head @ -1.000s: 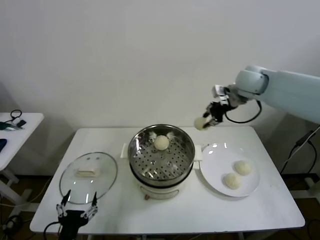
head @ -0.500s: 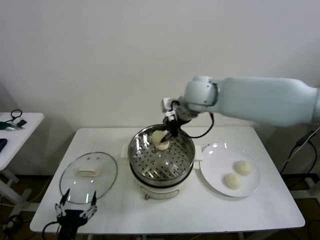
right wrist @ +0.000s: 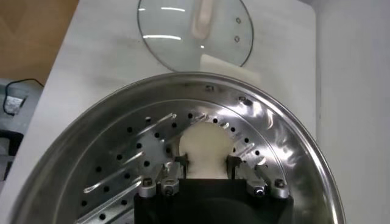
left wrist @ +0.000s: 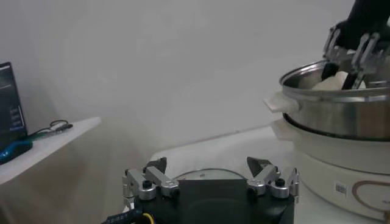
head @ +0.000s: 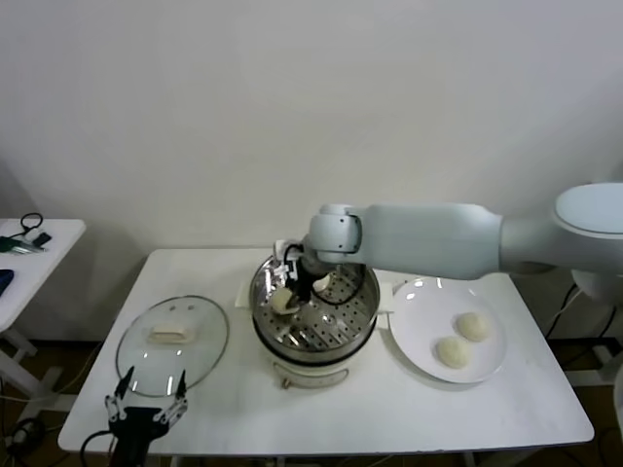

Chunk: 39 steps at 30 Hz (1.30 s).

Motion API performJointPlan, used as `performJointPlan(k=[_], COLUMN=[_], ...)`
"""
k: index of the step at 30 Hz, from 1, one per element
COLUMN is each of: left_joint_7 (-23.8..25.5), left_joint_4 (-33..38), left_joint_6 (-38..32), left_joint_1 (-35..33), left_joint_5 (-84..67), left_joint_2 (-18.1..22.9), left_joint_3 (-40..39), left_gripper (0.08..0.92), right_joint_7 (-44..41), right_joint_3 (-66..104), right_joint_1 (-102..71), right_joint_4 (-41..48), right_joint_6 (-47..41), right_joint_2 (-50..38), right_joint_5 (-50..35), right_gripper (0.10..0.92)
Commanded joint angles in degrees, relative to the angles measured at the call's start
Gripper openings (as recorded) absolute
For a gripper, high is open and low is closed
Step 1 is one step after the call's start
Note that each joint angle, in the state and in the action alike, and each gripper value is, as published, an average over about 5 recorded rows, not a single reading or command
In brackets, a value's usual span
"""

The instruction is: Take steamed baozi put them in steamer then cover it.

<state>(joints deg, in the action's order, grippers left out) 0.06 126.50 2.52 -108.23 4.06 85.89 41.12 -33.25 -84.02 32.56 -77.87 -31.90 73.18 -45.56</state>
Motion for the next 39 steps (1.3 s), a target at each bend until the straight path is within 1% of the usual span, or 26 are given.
performJointPlan(k=[1, 6, 10, 13, 15, 19, 23, 26, 30, 34, 39], left_joint_7=[0.01, 0.03, 0.05, 0.08, 0.10, 0.14, 0.13, 0.16, 0.21, 0.20, 0.21], left_joint_4=[0.08, 0.31, 0.49, 0.47, 0.48, 0.69, 0.53, 0.37, 0.10, -0.08, -0.47], left_joint_6=[0.03, 0.08, 0.15, 0.23, 0.31, 0.43, 0.44, 0.51, 0.60, 0.61, 0.62], left_joint_1=[-0.02, -0.03, -0.04, 0.10, 0.23, 0.28, 0.25, 0.36, 0.52, 0.54, 0.58], left_joint_5=[-0.03, 0.11, 0.24, 0.32, 0.37, 0.32, 0.33, 0.42, 0.59, 0.61, 0.71], left_joint_2=[0.06, 0.16, 0.23, 0.22, 0.24, 0.31, 0.22, 0.32, 0.53, 0.72, 1.01], left_joint_3=[-0.01, -0.07, -0.15, -0.24, -0.34, -0.42, -0.49, -0.65, -0.88, -0.90, -1.02], left_gripper=[0.823, 0.823, 0.823, 0.823, 0.823, 0.823, 0.823, 0.823, 0.823, 0.823, 0.823], right_joint_7=[-2.94, -10.53, -16.93, -19.79, -21.73, -25.62, -25.82, -24.66, -23.05, -21.90, -19.57], right_joint_3=[-0.36, -4.05, -8.63, -11.75, -13.80, -20.59, -22.98, -18.66, -6.51, 1.91, 10.15], right_joint_1=[2.31, 12.44, 19.74, 22.93, 23.96, 24.89, 20.72, 12.76, -1.24, -12.43, -21.95], right_joint_4=[1.44, -3.34, -5.83, -8.36, -10.06, -11.33, -12.48, -12.54, -10.13, -6.52, -1.91], right_joint_6=[2.77, 9.52, 14.52, 16.46, 17.11, 20.17, 21.59, 20.73, 19.04, 17.98, 16.89], right_joint_2=[-0.09, -8.71, -18.48, -26.31, -32.45, -43.22, -49.79, -52.38, -52.86, -51.04, -46.89], right_joint_5=[0.95, -0.69, -1.48, -2.53, -1.51, 8.22, 16.70, 22.52, 28.80, 32.96, 35.39], right_gripper=[0.572, 0.719, 0.804, 0.820, 0.822, 0.823, 0.823, 0.823, 0.823, 0.823, 0.823])
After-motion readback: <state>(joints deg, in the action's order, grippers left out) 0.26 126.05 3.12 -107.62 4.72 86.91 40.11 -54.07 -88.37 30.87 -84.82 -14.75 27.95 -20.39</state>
